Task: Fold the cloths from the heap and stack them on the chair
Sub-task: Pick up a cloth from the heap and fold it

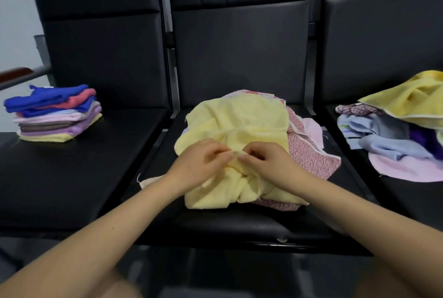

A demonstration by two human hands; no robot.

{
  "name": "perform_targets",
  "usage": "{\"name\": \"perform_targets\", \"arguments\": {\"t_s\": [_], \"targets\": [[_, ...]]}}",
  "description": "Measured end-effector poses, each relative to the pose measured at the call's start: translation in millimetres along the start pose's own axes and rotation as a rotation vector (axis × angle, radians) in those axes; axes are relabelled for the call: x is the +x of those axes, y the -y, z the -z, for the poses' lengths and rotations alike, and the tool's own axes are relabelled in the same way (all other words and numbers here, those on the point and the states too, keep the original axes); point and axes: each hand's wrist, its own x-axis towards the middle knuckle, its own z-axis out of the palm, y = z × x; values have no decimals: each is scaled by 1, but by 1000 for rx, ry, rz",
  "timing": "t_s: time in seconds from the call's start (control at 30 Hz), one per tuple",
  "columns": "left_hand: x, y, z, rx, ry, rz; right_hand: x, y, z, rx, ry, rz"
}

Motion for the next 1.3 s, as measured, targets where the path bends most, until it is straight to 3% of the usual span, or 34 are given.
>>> {"name": "perform_targets", "arguments": {"t_s": [0.1, 0.17, 0.27, 0.37, 0.53, 0.63, 0.77, 0.83, 0.93, 1.0, 1.07, 1.13, 1.3], "targets": [[-3, -9, -9, 31, 33, -65, 0, 5, 6, 339, -58, -149], [-1, -14, -8, -97, -24, -73, -3, 10, 15, 420, -48, -160], [4, -18, 3, -216, -72, -51, -8, 12, 28, 216, 0, -72], [5, -22, 8, -279, -141, -14, -7, 6, 39, -18, -85, 36], [14, -20, 10, -346, -301, 77, 1, -6, 39, -391, -49, 41], [18, -20, 18, -400, -428, 161, 7, -12, 42, -444, -114, -20], [25, -10, 32, -515, -606, 307, 8, -22, 66, -271, -220, -91], [28, -1, 38, -500, -625, 368, 3, -27, 78, 9, -190, -108], [30, 17, 38, -294, -456, 404, 1, -31, 88, 545, -168, -175], [28, 28, 35, -91, -244, 362, 6, -38, 93, 675, -261, -259], [28, 39, 31, 17, -75, 313, 12, -52, 96, 760, -355, -369], [28, 45, 30, -27, -40, 312, 16, -66, 97, 758, -415, -488], [40, 56, 28, -241, -248, 478, 24, -78, 82, 685, -420, -618]]}}
